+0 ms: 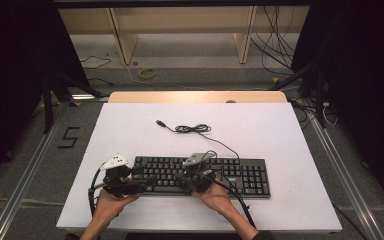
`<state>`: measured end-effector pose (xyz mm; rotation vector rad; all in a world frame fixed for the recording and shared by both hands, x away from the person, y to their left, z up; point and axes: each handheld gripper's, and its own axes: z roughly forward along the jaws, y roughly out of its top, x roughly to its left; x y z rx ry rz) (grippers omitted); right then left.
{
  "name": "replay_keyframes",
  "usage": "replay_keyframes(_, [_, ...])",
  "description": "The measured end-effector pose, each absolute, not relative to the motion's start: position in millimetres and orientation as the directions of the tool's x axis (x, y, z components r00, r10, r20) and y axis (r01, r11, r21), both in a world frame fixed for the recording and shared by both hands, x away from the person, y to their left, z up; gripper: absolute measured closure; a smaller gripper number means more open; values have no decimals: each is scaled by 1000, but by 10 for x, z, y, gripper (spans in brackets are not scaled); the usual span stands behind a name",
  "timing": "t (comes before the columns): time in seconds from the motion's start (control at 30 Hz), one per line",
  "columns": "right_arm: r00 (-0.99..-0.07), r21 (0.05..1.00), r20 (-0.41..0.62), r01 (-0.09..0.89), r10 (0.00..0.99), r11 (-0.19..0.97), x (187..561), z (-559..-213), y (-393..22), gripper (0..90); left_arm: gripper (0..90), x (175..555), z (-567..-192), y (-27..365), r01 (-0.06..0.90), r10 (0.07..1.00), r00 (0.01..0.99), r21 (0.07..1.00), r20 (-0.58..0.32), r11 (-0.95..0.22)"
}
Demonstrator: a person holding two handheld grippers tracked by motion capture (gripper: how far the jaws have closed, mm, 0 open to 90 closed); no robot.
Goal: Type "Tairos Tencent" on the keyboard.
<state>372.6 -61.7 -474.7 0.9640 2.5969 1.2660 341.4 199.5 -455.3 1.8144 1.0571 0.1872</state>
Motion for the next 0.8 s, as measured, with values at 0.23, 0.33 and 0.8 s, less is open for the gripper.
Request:
replay_keyframes(0.23, [-797, 729, 180, 502, 576, 466, 3718, -4769, -607, 900, 291, 3404, -4559, 2002, 574, 725, 612, 808, -316, -133])
replay_keyframes(0.33, [-797, 725, 178, 503, 577, 471, 3715, -4785, -604, 900, 286, 3400, -4560, 2001, 571, 724, 616, 809, -310, -139])
replay_keyframes(0.8, [-791, 723, 183, 511, 583, 466, 3703, -4821, -610, 853, 272, 3409, -4580, 1991, 575, 734, 610, 804, -300, -149])
